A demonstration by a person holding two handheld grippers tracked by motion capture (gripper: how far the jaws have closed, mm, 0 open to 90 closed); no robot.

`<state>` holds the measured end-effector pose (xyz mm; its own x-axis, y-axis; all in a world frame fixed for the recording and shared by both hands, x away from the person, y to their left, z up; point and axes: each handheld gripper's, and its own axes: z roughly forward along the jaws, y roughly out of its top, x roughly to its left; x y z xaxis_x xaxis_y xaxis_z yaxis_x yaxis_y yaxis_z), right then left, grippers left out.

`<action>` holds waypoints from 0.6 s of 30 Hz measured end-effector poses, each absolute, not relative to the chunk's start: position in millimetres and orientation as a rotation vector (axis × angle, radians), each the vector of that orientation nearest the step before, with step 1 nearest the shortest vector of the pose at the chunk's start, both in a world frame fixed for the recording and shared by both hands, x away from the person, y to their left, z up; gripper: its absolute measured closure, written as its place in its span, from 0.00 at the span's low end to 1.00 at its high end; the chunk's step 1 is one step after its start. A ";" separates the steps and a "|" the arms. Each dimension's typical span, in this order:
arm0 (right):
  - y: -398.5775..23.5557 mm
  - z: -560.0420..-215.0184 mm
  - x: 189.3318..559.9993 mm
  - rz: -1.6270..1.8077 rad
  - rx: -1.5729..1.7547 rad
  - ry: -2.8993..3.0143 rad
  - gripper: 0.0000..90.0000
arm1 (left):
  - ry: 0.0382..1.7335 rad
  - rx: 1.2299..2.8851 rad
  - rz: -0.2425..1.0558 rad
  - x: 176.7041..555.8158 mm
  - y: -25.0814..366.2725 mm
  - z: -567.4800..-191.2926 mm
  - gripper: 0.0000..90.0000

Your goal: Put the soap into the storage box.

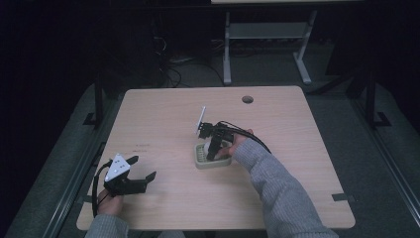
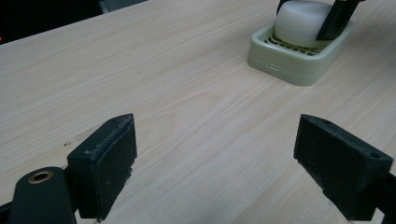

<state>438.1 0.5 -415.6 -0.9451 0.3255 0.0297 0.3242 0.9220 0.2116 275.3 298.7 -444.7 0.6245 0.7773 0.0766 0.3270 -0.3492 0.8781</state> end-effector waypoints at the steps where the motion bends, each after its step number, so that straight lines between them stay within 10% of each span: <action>1: 0.6 -415.4 438.0 0.340 0.521 3.076 0.26 | 0.874 1.934 0.621 275.2 298.6 -444.7 0.14; 18: -3.0 -406.1 436.4 0.402 0.543 3.069 0.24 | 0.872 1.933 0.621 274.9 298.3 -444.5 0.14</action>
